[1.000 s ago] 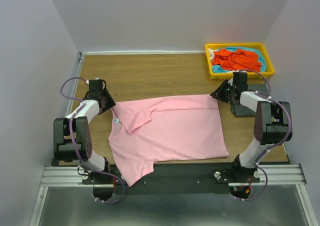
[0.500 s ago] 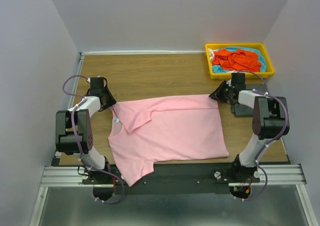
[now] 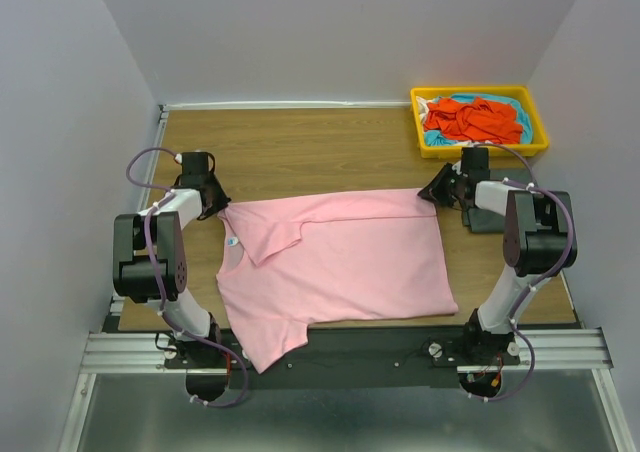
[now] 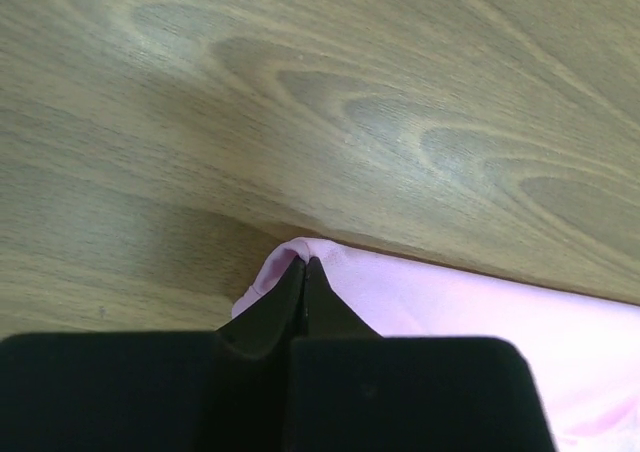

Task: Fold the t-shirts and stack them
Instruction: Fold the tshirt

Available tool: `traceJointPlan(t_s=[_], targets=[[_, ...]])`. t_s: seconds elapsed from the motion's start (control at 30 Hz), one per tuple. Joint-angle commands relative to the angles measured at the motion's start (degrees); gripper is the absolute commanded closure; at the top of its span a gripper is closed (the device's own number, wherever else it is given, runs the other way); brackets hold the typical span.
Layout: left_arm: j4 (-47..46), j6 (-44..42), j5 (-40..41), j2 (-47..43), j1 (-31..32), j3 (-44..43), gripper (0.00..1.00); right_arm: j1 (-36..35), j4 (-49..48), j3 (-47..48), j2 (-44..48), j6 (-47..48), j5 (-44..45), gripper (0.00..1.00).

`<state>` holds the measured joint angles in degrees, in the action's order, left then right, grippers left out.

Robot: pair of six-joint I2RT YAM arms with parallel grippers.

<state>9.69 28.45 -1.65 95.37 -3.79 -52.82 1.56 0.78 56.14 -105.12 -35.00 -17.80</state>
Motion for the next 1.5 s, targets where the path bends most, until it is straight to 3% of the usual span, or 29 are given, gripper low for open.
traceJointPlan(t_s=[0.0, 0.23, 0.43, 0.63, 0.73, 0.93, 1.0, 1.1, 1.17, 1.3, 1.47], targets=[[0.5, -0.2, 3.8, -0.3, -1.0, -0.8, 1.0, 0.5, -0.2, -1.4, -1.4, -0.2, 4.8, 0.74], [1.0, -0.3, 4.8, -0.5, -4.2, 0.4, 1.0, 0.8, -0.2, -1.6, -2.6, -0.3, 5.8, 0.74], [-2.9, -1.0, -0.3, 2.0, -4.0, -0.8, 1.0, 0.8, -0.2, 0.8, -4.0, 1.2, 3.0, 0.74], [-4.0, -1.0, -2.4, 7.7, -3.3, -9.7, 0.99, 0.8, -0.1, 6.8, -8.4, 1.9, 2.7, 0.74], [-4.0, -1.5, -2.5, 12.2, -3.1, -15.9, 0.94, 0.8, 0.5, 11.4, -11.1, 2.0, 1.9, 0.73], [-1.6, -1.4, -2.6, 13.7, -2.8, -24.8, 0.72, 0.8, 4.1, 19.4, -12.0, 3.3, 0.3, 0.71], [-1.4, -1.6, -1.3, 9.8, -1.7, -23.5, 0.55, 0.7, 4.8, 20.0, -9.0, 3.9, -0.3, 0.68], [-0.7, -1.6, 2.0, 3.0, 0.4, -19.6, 0.4, 0.6, 5.6, 17.9, -4.4, 4.0, -0.6, 0.67], [0.2, -1.5, 4.5, -2.0, 3.2, -15.9, 0.4, 0.2, 6.0, 15.5, -1.7, 3.4, -0.7, 0.66], [4.5, -0.9, 8.4, -9.8, 9.4, -8.0, 0.49, -1.3, 6.7, 6.1, 7.0, 3.0, 1.7, 0.65], [3.5, 1.9, 6.5, -14.9, 13.5, 2.6, 0.53, -1.4, 7.4, -2.5, 12.7, 4.2, 3.0, 0.65]])
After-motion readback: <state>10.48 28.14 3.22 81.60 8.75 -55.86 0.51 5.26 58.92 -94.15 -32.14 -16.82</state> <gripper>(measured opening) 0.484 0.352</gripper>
